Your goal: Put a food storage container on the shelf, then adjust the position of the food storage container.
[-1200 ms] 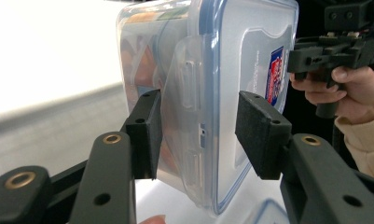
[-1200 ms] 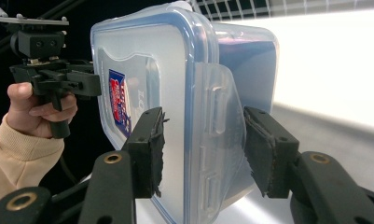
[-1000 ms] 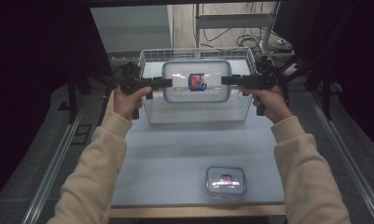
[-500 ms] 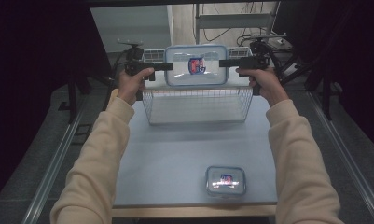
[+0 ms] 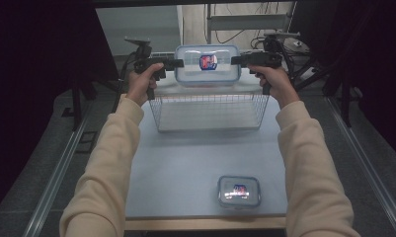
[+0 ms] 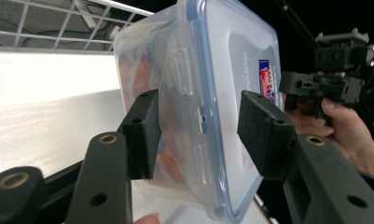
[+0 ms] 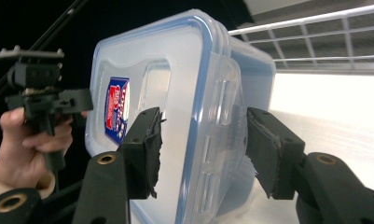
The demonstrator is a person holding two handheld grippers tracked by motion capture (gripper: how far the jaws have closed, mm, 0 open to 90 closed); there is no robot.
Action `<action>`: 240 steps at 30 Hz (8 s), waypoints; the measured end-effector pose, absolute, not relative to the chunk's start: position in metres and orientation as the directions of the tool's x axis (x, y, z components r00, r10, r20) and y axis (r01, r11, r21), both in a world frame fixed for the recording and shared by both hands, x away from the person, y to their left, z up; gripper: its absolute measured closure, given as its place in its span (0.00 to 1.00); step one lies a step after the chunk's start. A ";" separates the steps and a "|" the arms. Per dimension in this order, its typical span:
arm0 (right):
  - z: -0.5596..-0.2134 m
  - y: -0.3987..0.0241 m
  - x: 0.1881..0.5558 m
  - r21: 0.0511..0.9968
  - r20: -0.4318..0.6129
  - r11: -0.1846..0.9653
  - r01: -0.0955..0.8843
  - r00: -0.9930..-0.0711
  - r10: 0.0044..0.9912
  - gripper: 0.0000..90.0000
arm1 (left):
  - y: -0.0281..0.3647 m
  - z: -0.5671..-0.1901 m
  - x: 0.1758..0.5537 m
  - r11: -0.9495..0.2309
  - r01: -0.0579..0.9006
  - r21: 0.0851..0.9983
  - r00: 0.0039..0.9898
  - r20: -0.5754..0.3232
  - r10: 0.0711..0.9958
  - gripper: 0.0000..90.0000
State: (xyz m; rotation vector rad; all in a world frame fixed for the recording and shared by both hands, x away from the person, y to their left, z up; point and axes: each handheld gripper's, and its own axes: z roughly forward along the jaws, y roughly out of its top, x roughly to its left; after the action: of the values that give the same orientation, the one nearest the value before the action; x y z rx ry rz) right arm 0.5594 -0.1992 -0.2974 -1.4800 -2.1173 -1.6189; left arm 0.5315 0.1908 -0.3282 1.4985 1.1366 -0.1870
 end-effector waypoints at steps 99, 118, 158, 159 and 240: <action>-0.469 -0.284 0.330 0.771 0.323 0.210 0.602 -0.653 0.685 0.34 | 0.170 -0.505 0.312 -0.184 0.664 0.725 0.631 -0.412 0.657 0.34; -0.479 -0.298 0.303 0.767 0.281 0.258 0.588 -0.668 0.689 0.40 | 0.162 -0.518 0.313 -0.220 0.681 0.698 0.629 -0.404 0.664 0.31; -0.506 -0.225 0.221 0.628 0.005 0.720 0.295 -0.927 0.375 1.00 | 0.161 -0.525 0.317 -0.228 0.697 0.680 0.617 -0.406 0.674 0.30; -0.506 -0.225 0.222 0.629 -0.004 0.720 0.293 -0.925 0.380 1.00 | 0.161 -0.525 0.317 -0.228 0.697 0.680 0.617 -0.406 0.674 0.30; -0.504 -0.260 0.355 0.705 -0.009 0.500 0.503 -0.698 0.716 1.00 | 0.169 -0.523 0.318 -0.211 0.700 0.682 0.602 -0.404 0.689 0.30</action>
State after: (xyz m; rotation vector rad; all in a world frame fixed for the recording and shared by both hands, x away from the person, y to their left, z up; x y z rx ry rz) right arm 0.3548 -0.2602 -0.5042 -1.2470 -2.9730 -1.2191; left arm 0.3179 0.1691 -0.5230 1.9304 1.1073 -0.0156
